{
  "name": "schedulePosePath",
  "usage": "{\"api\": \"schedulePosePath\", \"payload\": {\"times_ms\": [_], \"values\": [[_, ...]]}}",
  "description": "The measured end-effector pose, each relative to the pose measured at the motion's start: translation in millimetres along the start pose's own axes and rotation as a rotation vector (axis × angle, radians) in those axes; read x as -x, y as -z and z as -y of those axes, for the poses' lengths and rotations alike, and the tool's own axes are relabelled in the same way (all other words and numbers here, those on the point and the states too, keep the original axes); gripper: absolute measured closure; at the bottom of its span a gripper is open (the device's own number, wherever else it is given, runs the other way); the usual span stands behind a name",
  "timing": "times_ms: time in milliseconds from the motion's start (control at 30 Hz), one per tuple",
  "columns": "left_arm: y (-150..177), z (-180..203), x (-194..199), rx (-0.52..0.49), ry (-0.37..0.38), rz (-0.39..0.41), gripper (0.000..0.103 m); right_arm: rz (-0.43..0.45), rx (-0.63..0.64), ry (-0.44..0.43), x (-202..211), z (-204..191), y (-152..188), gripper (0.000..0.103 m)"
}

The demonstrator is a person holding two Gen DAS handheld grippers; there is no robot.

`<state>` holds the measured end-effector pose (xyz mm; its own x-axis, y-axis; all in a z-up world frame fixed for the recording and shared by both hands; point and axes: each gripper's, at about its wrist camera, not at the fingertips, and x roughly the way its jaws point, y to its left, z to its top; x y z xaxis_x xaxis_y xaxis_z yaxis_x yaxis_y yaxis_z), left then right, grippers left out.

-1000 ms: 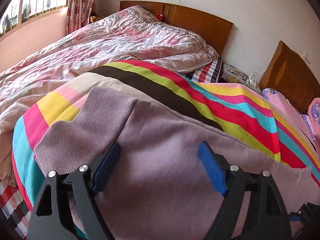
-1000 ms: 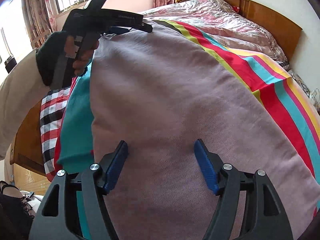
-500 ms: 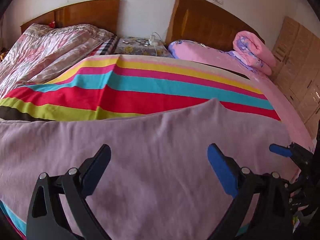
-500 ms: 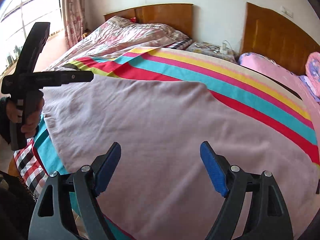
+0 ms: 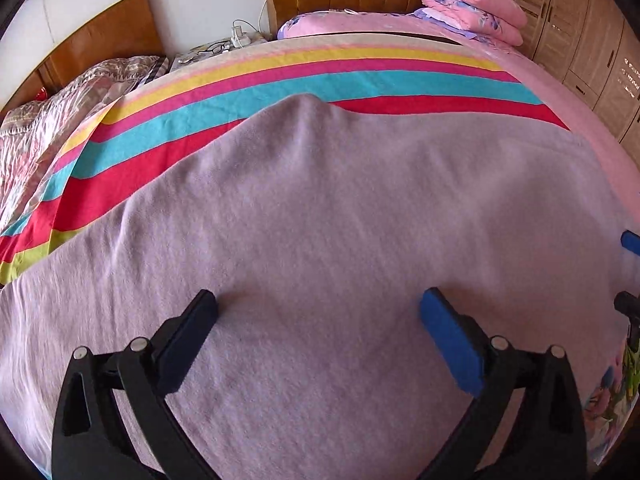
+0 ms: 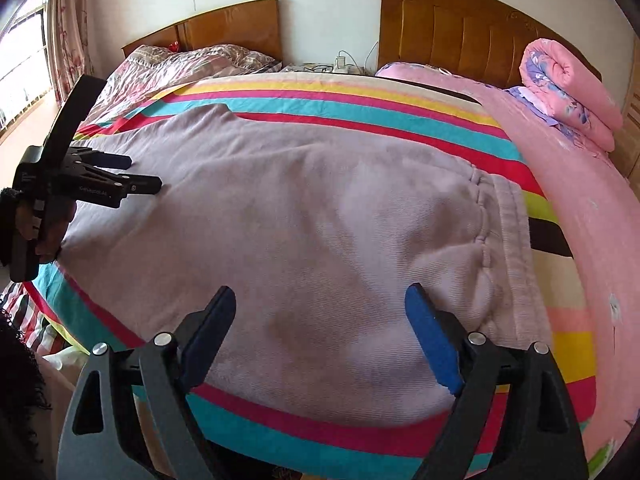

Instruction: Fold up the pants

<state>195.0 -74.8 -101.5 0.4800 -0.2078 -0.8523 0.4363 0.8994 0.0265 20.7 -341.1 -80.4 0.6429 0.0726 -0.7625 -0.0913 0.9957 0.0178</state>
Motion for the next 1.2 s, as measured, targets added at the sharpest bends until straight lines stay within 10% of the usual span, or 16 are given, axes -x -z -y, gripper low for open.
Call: {"api": "schedulePosePath", "payload": {"times_ms": [433, 1033, 1100, 1200], "values": [[1.6, 2.1, 2.6, 0.025, -0.015, 0.041, 0.001, 0.029, -0.010, 0.025, 9.0, 7.2, -24.2, 0.015], [2.9, -17.6, 16.8, 0.077, 0.046, 0.042, 0.002, -0.212, 0.040, 0.227, -30.3, -1.0, -36.9, 0.012], [-8.5, -38.0, 31.0, 0.117, 0.083, 0.087, 0.002, -0.132, 0.056, 0.259, -18.5, -14.5, -56.6, 0.012], [-38.9, -54.8, 35.1, 0.086, 0.069, 0.099, 0.001, 0.000, 0.063, 0.081, -12.0, -40.7, -89.1, 0.012]]}}
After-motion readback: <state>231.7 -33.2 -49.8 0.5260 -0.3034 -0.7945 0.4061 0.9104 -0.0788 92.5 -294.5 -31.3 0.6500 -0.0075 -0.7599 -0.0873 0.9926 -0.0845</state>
